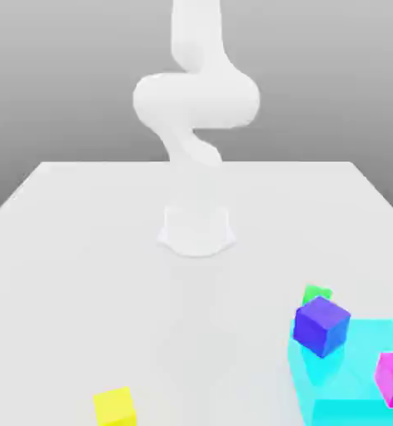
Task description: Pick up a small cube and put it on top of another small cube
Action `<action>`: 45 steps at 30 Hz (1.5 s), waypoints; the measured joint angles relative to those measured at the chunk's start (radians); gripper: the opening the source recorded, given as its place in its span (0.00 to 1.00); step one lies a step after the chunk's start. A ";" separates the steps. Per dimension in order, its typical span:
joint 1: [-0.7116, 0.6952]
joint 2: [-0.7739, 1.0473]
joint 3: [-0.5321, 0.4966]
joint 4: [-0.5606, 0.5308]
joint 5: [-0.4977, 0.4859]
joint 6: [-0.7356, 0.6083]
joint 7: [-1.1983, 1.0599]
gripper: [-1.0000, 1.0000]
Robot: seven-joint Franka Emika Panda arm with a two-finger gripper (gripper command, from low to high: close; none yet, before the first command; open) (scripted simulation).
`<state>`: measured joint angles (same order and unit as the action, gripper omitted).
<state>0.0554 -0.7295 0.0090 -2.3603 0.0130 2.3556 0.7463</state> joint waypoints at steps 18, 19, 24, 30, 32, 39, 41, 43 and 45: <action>0.443 0.672 0.181 -0.516 0.019 0.505 -0.419 0.50; 0.435 0.712 0.187 -0.528 -0.006 0.536 -0.415 0.50; 0.527 0.898 0.080 -0.510 -0.152 0.683 -0.322 0.50; 0.594 0.996 0.011 -0.492 -0.168 0.762 -0.308 0.00; 0.594 0.996 0.011 -0.492 -0.169 0.762 -0.306 0.00; 0.548 0.839 0.078 -0.523 -0.085 0.635 -0.370 0.00; 0.554 0.767 0.088 -0.537 -0.038 0.577 -0.404 0.00; 0.579 0.727 0.084 -0.513 -0.037 0.506 -0.400 0.00; 0.582 0.703 0.053 -0.458 -0.040 0.423 -0.396 0.00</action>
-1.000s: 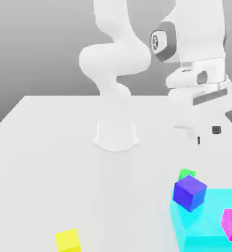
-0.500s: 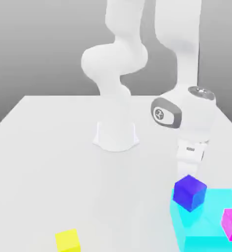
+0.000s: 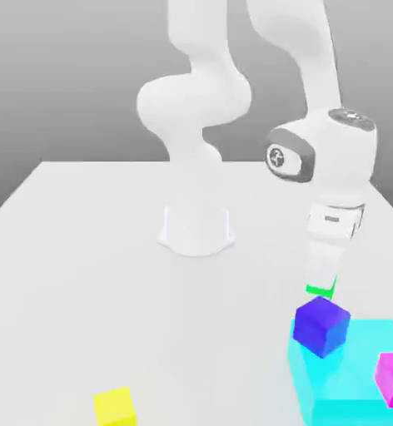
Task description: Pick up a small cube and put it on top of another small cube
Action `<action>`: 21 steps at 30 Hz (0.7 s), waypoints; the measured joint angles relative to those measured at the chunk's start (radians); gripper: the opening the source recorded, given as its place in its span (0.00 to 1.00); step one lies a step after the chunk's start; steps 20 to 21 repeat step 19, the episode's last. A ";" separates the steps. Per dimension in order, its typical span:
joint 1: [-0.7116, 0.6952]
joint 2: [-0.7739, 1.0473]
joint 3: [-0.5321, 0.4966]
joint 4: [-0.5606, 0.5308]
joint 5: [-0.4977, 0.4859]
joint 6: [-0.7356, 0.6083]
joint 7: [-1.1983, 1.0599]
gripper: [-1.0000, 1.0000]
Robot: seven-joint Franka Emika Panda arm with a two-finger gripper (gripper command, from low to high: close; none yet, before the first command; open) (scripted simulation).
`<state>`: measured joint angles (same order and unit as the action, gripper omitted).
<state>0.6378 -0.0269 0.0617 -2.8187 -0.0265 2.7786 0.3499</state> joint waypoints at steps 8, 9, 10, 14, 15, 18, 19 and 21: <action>-0.142 -0.089 -0.084 0.257 -0.004 -0.347 0.005 0.00; -0.155 -0.102 -0.099 0.279 0.003 -0.378 -0.003 0.00; -0.162 -0.097 -0.109 0.283 0.012 -0.372 -0.011 0.00; -0.169 0.012 -0.120 0.260 0.028 -0.236 -0.024 1.00; -0.169 0.012 -0.120 0.260 0.028 -0.236 -0.024 1.00; -0.170 0.012 -0.120 0.260 0.028 -0.236 -0.024 1.00; -0.170 0.012 -0.120 0.260 0.028 -0.236 -0.024 1.00; -0.170 0.012 -0.120 0.260 0.028 -0.236 -0.024 1.00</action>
